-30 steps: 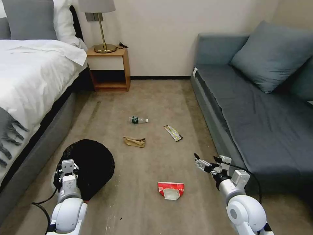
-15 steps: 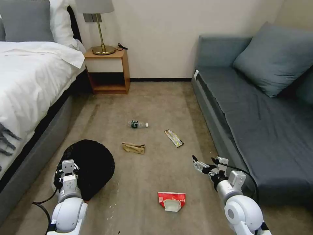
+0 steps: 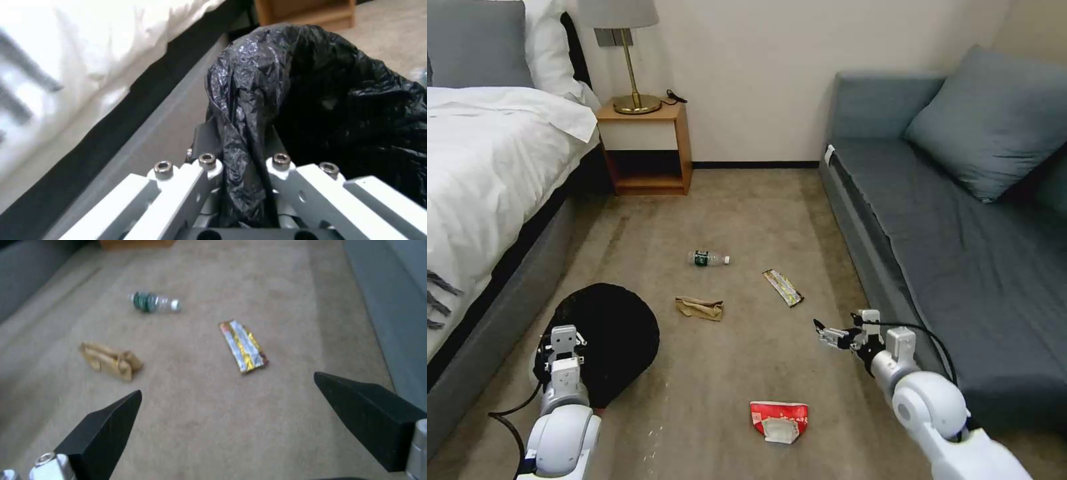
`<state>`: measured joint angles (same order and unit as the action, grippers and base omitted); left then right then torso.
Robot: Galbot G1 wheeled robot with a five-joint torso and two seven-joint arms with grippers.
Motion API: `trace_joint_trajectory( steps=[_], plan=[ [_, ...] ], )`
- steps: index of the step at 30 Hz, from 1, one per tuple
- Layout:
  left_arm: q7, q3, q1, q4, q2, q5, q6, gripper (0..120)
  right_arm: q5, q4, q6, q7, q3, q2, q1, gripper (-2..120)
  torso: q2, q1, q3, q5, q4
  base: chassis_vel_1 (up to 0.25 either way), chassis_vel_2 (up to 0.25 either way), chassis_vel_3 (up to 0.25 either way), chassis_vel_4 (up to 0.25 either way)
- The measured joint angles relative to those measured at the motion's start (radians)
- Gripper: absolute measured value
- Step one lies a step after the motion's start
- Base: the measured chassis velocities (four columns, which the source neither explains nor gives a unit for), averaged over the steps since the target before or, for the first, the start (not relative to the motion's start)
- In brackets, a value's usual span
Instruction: Pick up the trash bin, then pick up the garbage on the floor and place it into the trash bin.
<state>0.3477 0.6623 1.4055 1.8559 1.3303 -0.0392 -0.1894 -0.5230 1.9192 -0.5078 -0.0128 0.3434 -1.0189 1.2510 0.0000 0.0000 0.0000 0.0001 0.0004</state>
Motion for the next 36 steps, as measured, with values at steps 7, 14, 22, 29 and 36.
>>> trace_joint_trajectory(
  steps=[7,14,22,29,36],
  plan=[
    [-0.027,-0.018,-0.026,-0.022,-0.007,-0.018,0.019,5,0.037,-0.048,-0.033,0.097,-0.131,0.101,-0.058,100,0.0,0.0,0.0,0.0,-0.0004,0.0,0.0,0.0,0.0],
    [-0.031,-0.015,-0.03,-0.03,0.012,-0.048,0.027,5,0.11,-0.088,-0.042,0.149,-0.299,0.125,-0.102,100,0.0,0.0,0.0,0.0,-0.0004,0.0,0.0,0.0,0.0],
    [-0.032,-0.028,-0.006,-0.018,0.035,-0.117,0.047,5,0.203,-0.123,-0.038,0.192,-0.405,0.133,-0.104,100,0.0,0.0,0.0,0.0,-0.0004,0.0,0.0,0.0,0.0],
    [-0.034,-0.023,0.023,-0.01,0.056,-0.157,0.071,5,0.289,-0.202,-0.023,0.206,-0.469,0.106,-0.107,100,0.0,0.0,0.0,0.0,-0.0004,0.0,0.0,0.0,0.0],
    [-0.034,-0.02,0.032,-0.004,0.056,-0.159,0.077,5,0.342,-0.308,-0.012,0.206,-0.507,0.059,-0.14,100,0.0,0.0,0.0,-0.0001,-0.0003,0.0,0.0,0.0,0.0]
  ],
)
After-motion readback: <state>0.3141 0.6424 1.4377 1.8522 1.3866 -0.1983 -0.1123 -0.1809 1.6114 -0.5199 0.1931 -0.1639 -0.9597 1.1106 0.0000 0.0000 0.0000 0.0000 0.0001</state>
